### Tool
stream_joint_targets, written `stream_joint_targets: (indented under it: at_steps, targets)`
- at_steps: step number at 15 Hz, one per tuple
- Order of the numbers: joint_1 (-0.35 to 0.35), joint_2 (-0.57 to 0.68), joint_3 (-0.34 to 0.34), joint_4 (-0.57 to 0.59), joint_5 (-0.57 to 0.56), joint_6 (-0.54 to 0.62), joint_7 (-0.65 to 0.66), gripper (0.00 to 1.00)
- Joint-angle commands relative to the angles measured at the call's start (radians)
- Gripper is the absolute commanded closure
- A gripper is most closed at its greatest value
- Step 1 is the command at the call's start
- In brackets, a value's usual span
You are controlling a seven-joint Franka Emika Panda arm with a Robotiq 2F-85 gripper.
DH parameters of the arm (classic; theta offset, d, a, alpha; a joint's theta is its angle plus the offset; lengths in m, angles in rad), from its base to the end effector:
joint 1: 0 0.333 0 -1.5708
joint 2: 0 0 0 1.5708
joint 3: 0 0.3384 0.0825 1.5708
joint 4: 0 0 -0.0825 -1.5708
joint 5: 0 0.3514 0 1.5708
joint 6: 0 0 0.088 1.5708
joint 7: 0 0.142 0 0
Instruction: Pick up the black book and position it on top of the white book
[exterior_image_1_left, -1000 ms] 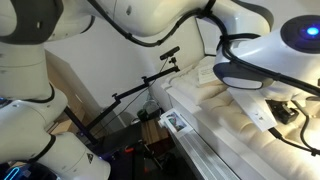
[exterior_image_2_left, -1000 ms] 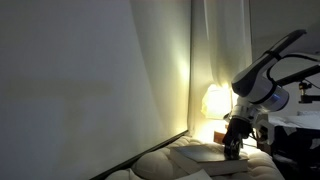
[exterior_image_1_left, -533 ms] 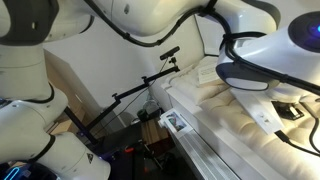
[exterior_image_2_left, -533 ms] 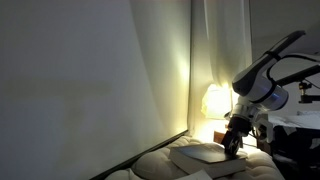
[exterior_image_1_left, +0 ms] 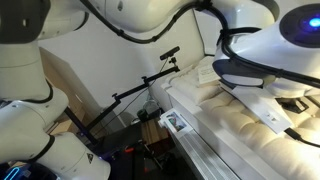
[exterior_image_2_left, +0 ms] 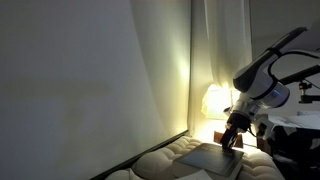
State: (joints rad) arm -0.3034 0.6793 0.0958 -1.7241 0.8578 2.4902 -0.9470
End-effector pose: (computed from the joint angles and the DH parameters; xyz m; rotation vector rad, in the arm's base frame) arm 0.6654 -0.1349 0.2124 -2.6317 -0.0455 -0.5197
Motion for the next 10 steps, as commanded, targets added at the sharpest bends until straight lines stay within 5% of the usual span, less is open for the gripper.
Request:
stream_joint_targets:
  at_steps: [1, 10]
  targets:
    - [0.004, -0.024, 0.005, -0.033, -0.005, 0.0, -0.03, 0.72]
    - [0.024, 0.066, -0.011, 0.035, -0.113, -0.034, 0.027, 0.07]
